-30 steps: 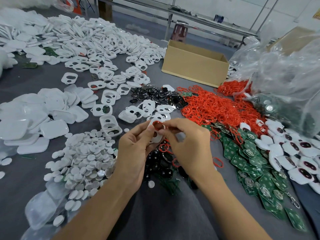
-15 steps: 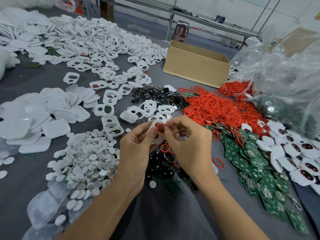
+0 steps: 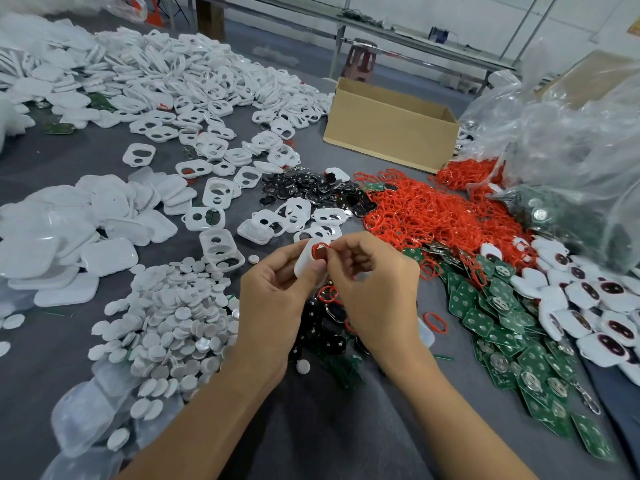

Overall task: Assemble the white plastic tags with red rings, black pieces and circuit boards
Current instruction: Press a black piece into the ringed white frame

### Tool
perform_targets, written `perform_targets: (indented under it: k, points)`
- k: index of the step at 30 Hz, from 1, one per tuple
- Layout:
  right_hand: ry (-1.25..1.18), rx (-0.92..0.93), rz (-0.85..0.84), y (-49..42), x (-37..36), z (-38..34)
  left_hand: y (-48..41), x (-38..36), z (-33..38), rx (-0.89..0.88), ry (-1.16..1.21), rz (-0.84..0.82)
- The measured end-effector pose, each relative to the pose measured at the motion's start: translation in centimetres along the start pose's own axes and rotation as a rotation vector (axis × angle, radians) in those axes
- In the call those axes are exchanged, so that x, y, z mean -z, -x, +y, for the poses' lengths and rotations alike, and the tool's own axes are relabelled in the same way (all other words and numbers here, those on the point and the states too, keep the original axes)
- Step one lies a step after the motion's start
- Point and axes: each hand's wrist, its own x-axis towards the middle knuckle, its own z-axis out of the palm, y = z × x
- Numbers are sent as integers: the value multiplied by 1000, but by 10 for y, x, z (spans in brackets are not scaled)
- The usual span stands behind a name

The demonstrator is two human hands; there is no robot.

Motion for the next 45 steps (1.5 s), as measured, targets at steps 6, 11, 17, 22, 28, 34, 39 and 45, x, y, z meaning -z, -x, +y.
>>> perform_targets:
  k: [6, 11, 17, 22, 28, 34, 39, 45]
  points:
    - [54, 66, 23, 2, -2, 1, 1, -2, 0, -31, 16, 40]
    - [39, 71, 24, 5, -3, -1, 1, -1, 0, -49, 6, 56]
    - [55, 83, 1, 5, -3, -3, -1, 0, -1, -75, -72, 72]
    - [113, 126, -28, 6, -3, -1, -2, 0, 0, -83, -119, 73]
    - [136, 216, 11, 5, -1, 2, -1, 1, 1, -84, -140, 35]
    - [24, 78, 101, -1, 2, -1, -1, 0, 3, -53, -96, 14]
    - [63, 174, 36, -1, 3, -2, 0, -1, 2, -55, -61, 24]
    - [-108, 45, -148, -7, 5, -4, -2, 3, 5, -134, -176, 47]
